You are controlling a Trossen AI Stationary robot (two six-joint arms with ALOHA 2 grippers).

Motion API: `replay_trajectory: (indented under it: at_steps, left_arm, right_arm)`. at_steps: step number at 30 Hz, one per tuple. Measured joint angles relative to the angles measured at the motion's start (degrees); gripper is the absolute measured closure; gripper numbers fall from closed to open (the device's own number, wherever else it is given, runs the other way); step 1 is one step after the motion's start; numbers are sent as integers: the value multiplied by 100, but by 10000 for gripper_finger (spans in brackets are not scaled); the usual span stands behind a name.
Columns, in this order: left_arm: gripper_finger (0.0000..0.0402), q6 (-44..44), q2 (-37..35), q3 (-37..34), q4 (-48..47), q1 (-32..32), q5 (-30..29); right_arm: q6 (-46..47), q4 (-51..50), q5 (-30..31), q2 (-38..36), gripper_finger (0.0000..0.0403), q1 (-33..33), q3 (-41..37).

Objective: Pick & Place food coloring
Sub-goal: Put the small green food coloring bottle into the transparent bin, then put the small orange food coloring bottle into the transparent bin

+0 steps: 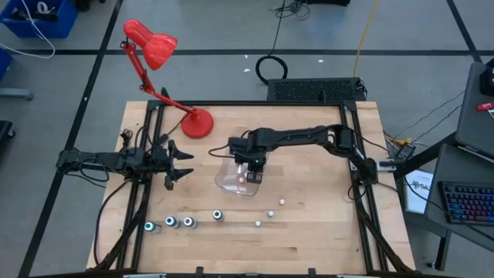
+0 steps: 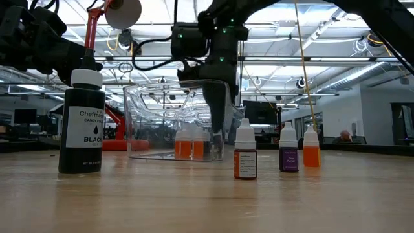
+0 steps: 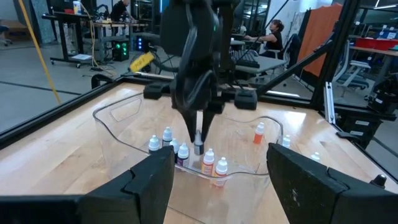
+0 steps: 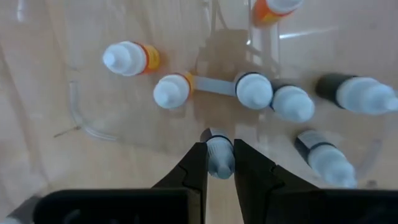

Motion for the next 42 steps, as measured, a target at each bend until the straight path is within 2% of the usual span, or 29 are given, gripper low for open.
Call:
replay_trajectory:
  at_steps: [9, 16, 18, 23, 27, 31, 37, 42]
  left_arm:
    - [149, 0, 0, 1, 0, 0, 0]
    - [149, 0, 0, 0, 0, -1, 2]
    - [149, 0, 0, 1, 0, 0, 1]
    - [149, 0, 0, 1, 0, -1, 2]
    - [149, 0, 0, 1, 0, 1, 2]
    - [149, 0, 0, 0, 0, -1, 2]
    - [149, 0, 0, 0, -2, -1, 2]
    - [149, 0, 0, 1, 0, 0, 2]
  right_arm:
    - [-108, 460, 0, -33, 361, 0, -432]
    - [-43, 527, 7, -52, 360, 4, -451]
    - [82, 548, 11, -53, 344, 9, -453]
    - [305, 484, 25, -62, 270, 19, -473]
    - [421, 476, 28, -145, 237, 64, -473]
    - [464, 459, 35, -293, 228, 141, -469]
    - [787, 409, 53, -812, 235, 236, -469]
    - [1526, -277, 340, -1426, 238, 494, -460]
